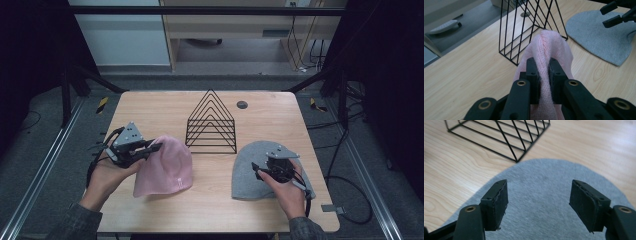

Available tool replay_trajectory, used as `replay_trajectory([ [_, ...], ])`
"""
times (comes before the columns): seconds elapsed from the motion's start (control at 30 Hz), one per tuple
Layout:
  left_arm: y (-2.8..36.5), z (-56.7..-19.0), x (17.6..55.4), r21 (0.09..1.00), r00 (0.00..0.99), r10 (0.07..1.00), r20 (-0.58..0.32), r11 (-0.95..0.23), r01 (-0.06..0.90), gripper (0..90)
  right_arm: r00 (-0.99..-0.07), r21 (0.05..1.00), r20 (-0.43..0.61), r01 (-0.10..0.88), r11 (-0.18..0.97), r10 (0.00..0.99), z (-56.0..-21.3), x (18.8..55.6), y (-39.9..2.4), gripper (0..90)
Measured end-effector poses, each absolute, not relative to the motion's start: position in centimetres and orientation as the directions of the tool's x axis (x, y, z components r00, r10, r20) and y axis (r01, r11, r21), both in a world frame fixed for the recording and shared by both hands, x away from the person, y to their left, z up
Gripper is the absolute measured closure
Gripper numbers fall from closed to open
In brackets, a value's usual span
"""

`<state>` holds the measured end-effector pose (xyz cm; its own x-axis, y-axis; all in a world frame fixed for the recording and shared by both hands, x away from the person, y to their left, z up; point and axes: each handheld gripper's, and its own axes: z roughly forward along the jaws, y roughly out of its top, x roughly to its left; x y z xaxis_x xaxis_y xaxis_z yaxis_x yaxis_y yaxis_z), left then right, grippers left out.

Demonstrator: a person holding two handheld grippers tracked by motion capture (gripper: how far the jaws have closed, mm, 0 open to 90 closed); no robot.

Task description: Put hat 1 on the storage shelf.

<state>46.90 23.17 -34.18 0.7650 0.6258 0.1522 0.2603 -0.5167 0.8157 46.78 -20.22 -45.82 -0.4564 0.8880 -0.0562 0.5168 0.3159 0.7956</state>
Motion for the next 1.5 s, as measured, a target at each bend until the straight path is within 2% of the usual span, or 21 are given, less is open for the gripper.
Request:
replay_trajectory([
  [0.23, 23.6, -32.4, 46.7, 0.836, 0.758, 0.635, 0.15, -0.49, 0.245, 80.9, -0.5, 0.818, -0.086, 0.459, 0.348, 0.862, -44.4, 46.1, -18.6, 28.8],
  [0.87, 23.4, -26.3, 47.7, 0.866, 0.738, 0.649, 0.184, -0.462, 0.19, 80.8, -0.746, 0.831, -0.076, 0.32, 0.456, 0.661, -39.7, 45.4, -7.7, 31.4],
  [1.2, 23.0, -24.5, 48.3, 0.882, 0.742, 0.646, 0.18, -0.439, 0.168, 80.7, -0.797, 0.841, -0.054, 0.289, 0.458, 0.602, -37.7, 46.7, -4.2, 33.6],
  [1.5, 22.6, -22.9, 48.7, 0.902, 0.755, 0.634, 0.168, -0.408, 0.143, 80.5, -0.811, 0.844, -0.027, 0.295, 0.448, 0.585, -36.4, 49.1, -3.4, 34.7],
])
